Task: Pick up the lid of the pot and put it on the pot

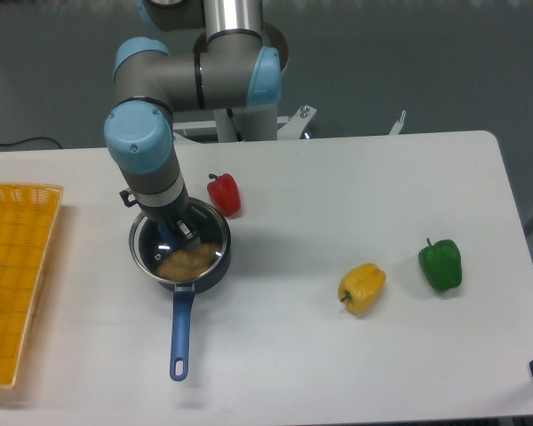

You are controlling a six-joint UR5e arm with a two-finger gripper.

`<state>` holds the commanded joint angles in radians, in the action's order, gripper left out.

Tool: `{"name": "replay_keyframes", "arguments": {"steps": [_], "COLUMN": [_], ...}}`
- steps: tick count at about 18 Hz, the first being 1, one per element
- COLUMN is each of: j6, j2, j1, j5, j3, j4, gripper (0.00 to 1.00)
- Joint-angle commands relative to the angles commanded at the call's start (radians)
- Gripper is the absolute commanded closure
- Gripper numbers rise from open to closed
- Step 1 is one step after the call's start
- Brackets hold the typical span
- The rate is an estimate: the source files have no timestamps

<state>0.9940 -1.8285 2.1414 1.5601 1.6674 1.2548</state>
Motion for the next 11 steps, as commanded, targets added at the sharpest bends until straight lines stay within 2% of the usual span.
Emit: {"name": "replay_keyframes", "arguments": {"steps": [6,11], "j6": [0.002,0.051], "j2": [0.0,-0.003], "j1": [0.002,0.032], "j5": [-0.002,0.002], "j3": [-0.001,-0.015], "j4": [-0.002,-0.002], "gripper": [0.59,0.59]}}
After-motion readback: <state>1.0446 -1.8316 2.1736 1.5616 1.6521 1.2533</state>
